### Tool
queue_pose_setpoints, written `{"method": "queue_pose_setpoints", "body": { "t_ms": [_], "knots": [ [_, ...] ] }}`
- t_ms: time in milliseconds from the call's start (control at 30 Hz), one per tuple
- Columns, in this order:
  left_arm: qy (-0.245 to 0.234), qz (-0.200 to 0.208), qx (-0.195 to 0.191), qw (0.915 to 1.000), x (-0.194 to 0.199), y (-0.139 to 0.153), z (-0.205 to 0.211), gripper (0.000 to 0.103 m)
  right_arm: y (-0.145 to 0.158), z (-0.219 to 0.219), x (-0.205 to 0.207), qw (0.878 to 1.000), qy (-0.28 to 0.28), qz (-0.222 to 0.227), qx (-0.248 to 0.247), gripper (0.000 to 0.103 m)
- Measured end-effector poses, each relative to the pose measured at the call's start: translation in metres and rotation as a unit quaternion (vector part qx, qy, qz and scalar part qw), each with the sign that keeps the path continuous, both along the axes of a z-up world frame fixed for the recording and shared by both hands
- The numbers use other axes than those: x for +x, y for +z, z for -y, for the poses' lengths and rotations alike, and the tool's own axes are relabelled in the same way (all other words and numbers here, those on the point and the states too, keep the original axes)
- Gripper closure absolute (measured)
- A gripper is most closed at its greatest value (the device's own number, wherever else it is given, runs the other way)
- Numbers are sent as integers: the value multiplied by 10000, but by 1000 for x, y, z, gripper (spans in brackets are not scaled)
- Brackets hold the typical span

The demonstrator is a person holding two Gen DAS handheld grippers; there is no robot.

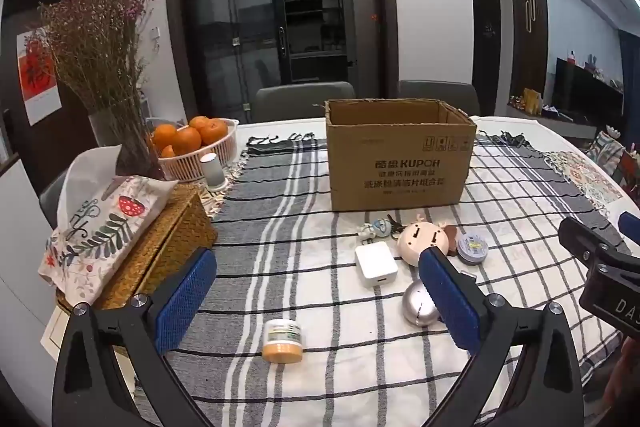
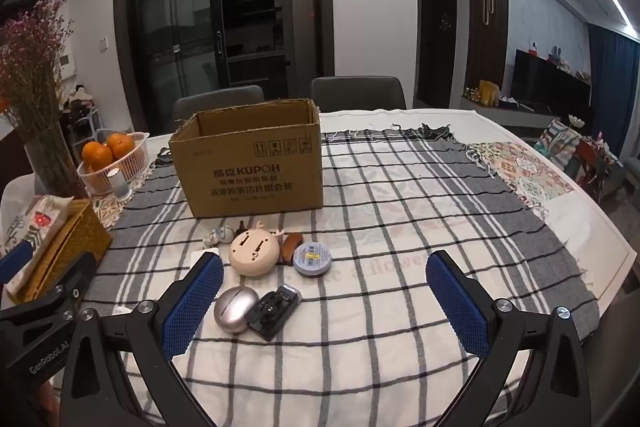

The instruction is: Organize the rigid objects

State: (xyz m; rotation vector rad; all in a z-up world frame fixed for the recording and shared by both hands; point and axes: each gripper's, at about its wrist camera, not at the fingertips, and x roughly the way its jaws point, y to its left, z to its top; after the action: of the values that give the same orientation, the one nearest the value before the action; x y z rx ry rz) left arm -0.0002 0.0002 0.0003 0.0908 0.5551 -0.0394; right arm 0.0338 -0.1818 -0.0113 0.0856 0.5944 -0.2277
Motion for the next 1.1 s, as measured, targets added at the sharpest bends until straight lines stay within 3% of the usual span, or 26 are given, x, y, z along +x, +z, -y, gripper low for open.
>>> {"method": "queue_pose_setpoints", "body": {
  "t_ms": [1100],
  "knots": [
    [-62,-59,-22,10000,2,-5,5,0,-6,0,5,9998,18,-120,127,1]
  ]
}}
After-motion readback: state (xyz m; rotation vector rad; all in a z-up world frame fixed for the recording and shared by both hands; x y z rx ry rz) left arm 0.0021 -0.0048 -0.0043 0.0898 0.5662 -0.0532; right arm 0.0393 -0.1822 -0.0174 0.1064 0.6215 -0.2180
